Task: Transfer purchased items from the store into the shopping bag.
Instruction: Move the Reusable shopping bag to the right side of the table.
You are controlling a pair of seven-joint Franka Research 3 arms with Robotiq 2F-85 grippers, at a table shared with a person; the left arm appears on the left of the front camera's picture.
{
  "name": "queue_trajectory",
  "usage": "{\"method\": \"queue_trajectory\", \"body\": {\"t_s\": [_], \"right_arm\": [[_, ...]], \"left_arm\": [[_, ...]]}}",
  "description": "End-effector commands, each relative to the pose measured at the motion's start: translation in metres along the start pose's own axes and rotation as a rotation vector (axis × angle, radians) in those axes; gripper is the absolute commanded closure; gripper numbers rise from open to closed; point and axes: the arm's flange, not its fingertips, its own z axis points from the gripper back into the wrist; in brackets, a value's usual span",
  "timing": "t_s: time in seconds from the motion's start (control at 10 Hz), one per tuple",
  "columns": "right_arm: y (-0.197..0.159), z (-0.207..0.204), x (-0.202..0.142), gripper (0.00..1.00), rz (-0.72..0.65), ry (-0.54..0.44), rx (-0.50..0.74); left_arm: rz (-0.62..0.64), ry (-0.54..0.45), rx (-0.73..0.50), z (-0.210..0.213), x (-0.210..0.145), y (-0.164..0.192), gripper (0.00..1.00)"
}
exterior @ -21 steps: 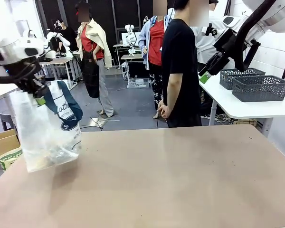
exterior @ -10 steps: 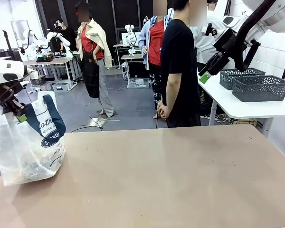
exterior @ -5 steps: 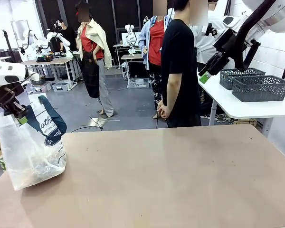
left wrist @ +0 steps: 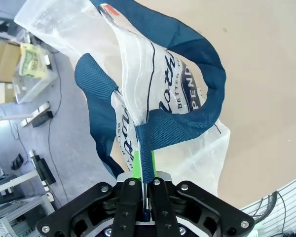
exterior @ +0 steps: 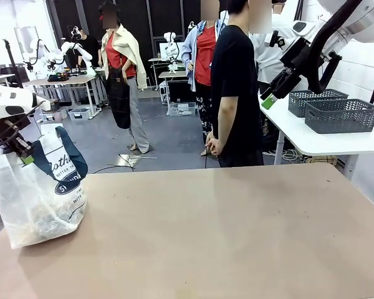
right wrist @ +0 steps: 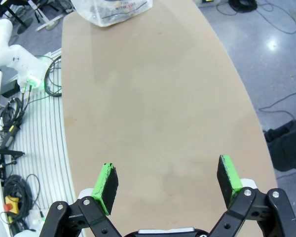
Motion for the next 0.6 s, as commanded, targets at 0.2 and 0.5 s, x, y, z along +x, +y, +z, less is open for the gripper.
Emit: {"method": "queue_trajectory", "body": {"t_s": [0.2, 0.5], "right_arm": [[0.0003, 0.0019, 0.0, 0.0, 0.008, 0.021, 0.006], [0.0003, 0.0019, 0.0, 0.0, 0.008, 0.021, 0.006]], "left_arm": [[-0.019, 0.005, -0.008, -0.0092, -0.013, 0.0064, 1.0], [-0.013, 0.01, -0.005, -0.0058, -0.0053, 0.0009, 1.0]]}}
